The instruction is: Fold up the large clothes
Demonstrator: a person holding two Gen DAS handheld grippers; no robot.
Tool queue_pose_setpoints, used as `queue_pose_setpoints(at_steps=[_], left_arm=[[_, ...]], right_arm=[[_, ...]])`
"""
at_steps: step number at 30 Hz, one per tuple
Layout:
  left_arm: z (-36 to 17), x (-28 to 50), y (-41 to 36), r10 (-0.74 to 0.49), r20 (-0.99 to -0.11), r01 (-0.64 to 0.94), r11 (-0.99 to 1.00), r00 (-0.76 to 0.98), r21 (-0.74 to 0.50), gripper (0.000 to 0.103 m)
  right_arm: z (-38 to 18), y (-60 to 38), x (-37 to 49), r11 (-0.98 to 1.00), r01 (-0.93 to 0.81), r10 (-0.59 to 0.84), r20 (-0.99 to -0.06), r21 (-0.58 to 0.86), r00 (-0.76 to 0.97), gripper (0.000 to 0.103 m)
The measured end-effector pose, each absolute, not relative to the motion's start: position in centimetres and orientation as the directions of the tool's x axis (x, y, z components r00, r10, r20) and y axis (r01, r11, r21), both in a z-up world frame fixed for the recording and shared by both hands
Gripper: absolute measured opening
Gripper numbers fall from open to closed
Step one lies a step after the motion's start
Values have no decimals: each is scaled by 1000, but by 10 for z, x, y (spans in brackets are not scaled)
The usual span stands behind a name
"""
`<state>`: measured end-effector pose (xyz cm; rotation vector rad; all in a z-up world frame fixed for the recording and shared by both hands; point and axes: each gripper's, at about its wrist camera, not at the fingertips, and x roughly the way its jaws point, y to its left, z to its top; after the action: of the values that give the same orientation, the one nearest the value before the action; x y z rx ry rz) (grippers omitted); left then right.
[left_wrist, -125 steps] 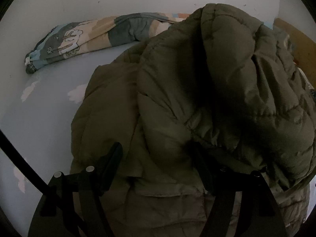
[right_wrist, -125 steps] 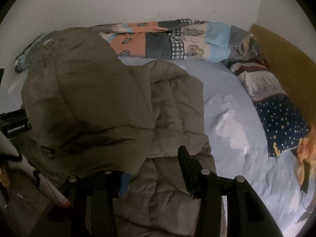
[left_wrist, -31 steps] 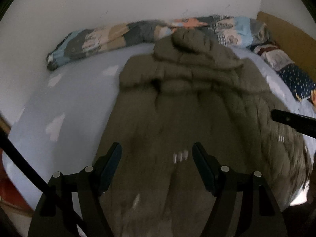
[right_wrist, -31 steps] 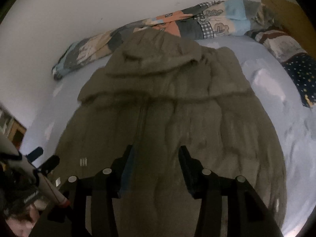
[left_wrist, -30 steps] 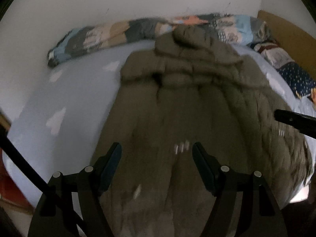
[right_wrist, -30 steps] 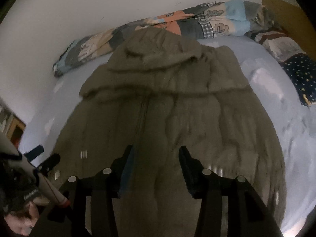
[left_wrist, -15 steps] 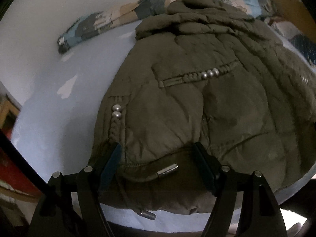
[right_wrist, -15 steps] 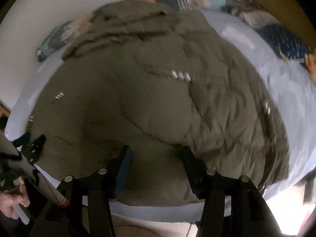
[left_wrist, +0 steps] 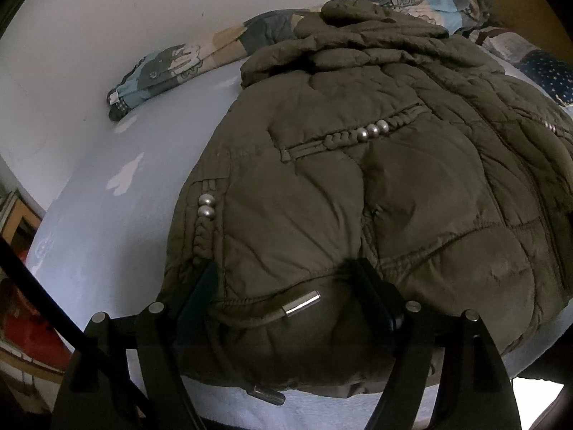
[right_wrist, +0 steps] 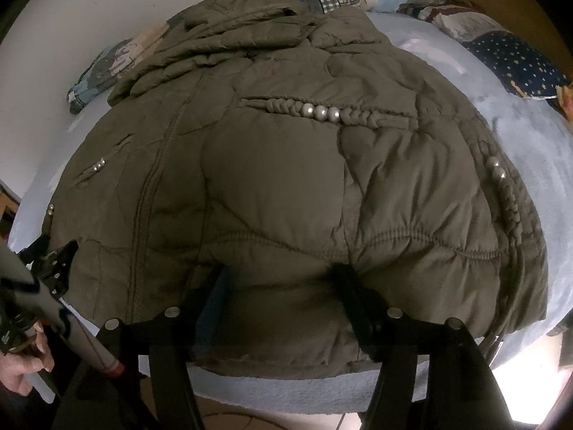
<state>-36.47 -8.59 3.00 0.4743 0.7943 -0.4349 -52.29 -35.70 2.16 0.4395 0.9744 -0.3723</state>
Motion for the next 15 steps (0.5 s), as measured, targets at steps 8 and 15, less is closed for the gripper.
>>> queue_pose_setpoints(at_steps=[8,15], left_arm=[[28,-367,-86,-200,-745,536,809,637,242,78],[27,-370,-86,-203,-728,534,806,655,255,78]], right_arm=[[22,-357,-522,853,486,-102,-852,191,514,70],[21,-354,-522,857,477,-96,-850,194,518,74]])
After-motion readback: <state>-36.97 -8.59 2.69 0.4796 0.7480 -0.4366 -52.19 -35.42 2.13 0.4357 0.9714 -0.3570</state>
